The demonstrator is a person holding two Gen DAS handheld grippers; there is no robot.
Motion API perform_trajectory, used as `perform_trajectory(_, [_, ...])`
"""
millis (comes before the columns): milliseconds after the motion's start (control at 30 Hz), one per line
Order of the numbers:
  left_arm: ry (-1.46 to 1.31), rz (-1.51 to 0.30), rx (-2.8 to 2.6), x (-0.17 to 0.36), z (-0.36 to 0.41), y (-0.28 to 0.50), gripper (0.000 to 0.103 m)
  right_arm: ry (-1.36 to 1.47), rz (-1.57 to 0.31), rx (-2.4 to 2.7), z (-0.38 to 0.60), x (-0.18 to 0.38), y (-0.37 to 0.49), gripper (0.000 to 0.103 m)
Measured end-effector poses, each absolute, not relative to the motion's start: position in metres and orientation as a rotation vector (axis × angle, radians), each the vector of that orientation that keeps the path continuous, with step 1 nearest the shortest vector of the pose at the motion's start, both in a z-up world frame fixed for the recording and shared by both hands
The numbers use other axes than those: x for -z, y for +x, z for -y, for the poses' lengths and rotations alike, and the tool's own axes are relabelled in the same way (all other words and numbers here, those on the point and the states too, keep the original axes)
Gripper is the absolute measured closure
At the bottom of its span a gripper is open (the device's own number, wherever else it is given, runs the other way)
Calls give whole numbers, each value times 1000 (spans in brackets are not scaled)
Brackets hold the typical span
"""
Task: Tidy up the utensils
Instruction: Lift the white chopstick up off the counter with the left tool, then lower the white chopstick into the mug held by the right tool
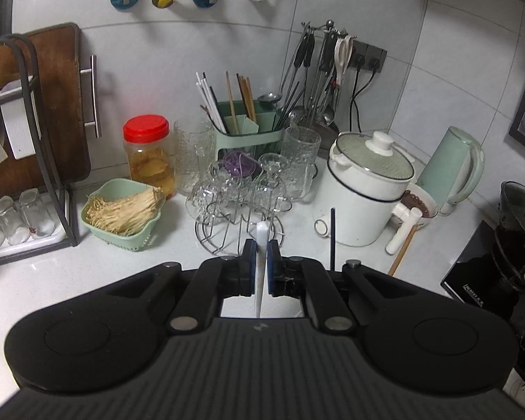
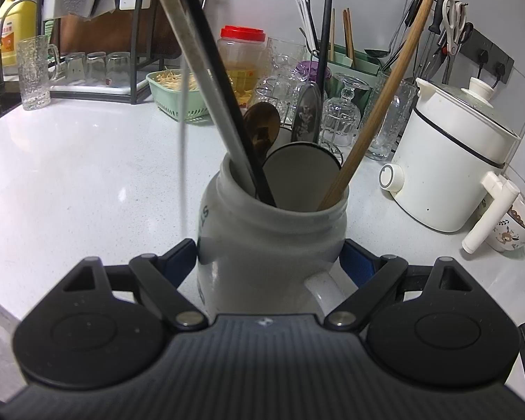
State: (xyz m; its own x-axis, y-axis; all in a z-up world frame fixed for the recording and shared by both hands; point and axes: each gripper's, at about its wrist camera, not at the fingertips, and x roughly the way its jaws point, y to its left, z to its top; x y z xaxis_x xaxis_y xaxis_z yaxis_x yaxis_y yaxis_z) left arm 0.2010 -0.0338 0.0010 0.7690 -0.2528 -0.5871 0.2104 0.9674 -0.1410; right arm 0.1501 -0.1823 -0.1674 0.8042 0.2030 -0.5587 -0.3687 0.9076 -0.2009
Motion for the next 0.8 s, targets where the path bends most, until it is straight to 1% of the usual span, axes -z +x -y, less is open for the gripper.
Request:
perform_trajectory(467, [-72, -562, 301, -51, 43, 194, 96, -312, -559, -313, 182, 167, 153, 12])
perform_trajectory(800, [-58, -474, 309, -99, 42, 185, 96, -313, -558, -319, 179, 168, 156, 12])
